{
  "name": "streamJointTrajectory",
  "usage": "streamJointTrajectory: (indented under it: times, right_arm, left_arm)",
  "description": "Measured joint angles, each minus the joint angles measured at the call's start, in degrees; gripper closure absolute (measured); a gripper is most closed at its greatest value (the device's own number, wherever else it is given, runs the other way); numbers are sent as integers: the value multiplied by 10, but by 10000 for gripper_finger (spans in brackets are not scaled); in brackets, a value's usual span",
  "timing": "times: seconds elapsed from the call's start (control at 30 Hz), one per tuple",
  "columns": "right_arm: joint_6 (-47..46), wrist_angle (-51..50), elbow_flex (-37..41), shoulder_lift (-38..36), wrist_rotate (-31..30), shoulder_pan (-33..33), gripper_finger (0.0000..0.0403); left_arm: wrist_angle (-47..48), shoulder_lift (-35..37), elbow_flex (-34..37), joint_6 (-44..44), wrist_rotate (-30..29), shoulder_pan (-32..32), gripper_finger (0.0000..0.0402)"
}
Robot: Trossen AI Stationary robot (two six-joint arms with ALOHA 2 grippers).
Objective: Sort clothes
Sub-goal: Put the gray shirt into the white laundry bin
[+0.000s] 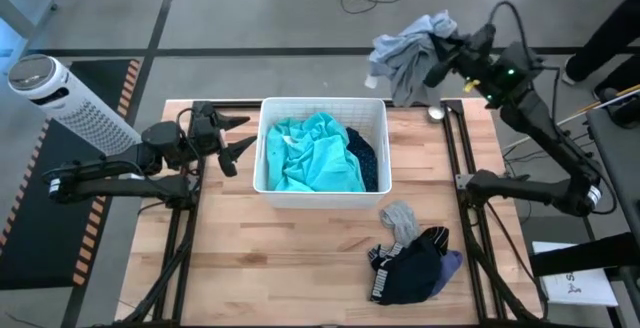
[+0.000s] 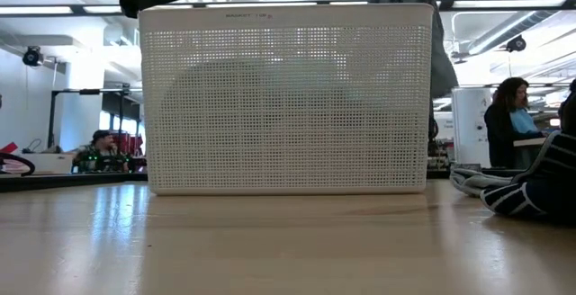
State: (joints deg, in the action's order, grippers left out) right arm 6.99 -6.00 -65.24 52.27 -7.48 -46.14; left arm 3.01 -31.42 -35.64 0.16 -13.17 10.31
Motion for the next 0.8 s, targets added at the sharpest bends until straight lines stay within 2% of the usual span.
streamJointTrajectory:
  times: [0.2,0.33,0.43,0.8]
  right_arm:
    - [-21,6,-86,23,111,25,382]
    - [-31,10,-137,45,151,56,382]
    - [-40,11,-168,67,169,89,382]
    - [-26,11,-238,199,170,233,382]
  left_arm:
    - [0,0,0,0,0,0,143]
    - [0,0,0,0,0,0,143]
    - [0,-2,0,0,0,0,143]
    - [-6,-21,0,9,0,0,143]
